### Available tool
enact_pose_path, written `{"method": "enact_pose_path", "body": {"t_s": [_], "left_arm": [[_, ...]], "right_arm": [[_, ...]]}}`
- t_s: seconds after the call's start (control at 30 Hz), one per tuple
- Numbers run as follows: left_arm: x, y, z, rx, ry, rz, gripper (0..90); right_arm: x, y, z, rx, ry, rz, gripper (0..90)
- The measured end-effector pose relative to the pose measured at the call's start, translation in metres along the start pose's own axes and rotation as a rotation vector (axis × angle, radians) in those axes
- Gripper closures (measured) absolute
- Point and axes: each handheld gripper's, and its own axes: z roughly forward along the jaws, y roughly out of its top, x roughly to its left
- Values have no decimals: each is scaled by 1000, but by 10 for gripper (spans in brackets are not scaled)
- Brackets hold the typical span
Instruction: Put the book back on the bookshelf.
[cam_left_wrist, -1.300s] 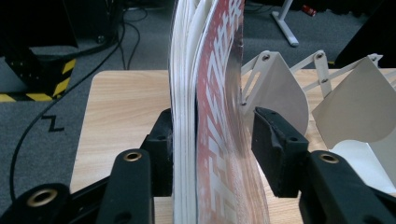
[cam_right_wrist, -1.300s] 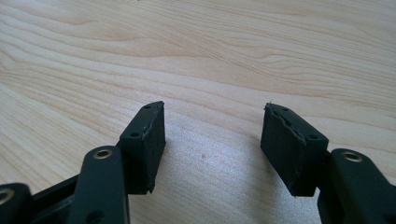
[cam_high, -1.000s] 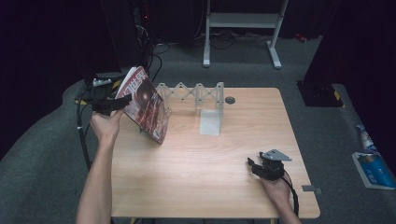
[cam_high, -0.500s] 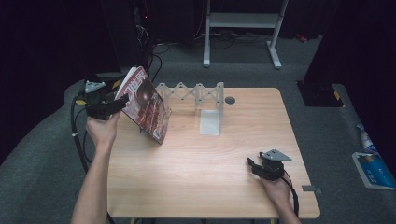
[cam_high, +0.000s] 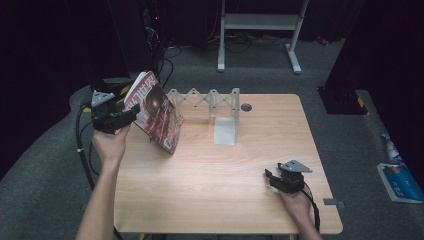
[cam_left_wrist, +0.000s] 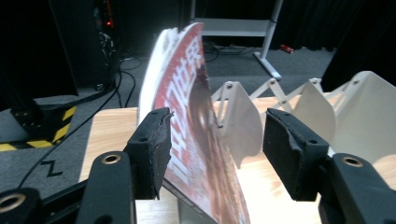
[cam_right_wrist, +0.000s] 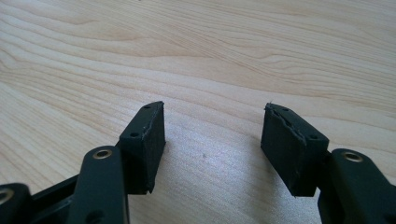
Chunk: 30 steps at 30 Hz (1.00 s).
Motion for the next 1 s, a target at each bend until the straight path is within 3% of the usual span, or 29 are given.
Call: {"method": "enact_pose_path", "body": {"t_s": [0.53, 1.0], "left_arm": [[-15, -17, -5, -1, -88, -10, 418], [-21, -28, -10, -7, -120, -26, 416]], "right_arm": [[0, 0, 0, 0, 1, -2, 398], [0, 0, 0, -1, 1, -5, 398]]}}
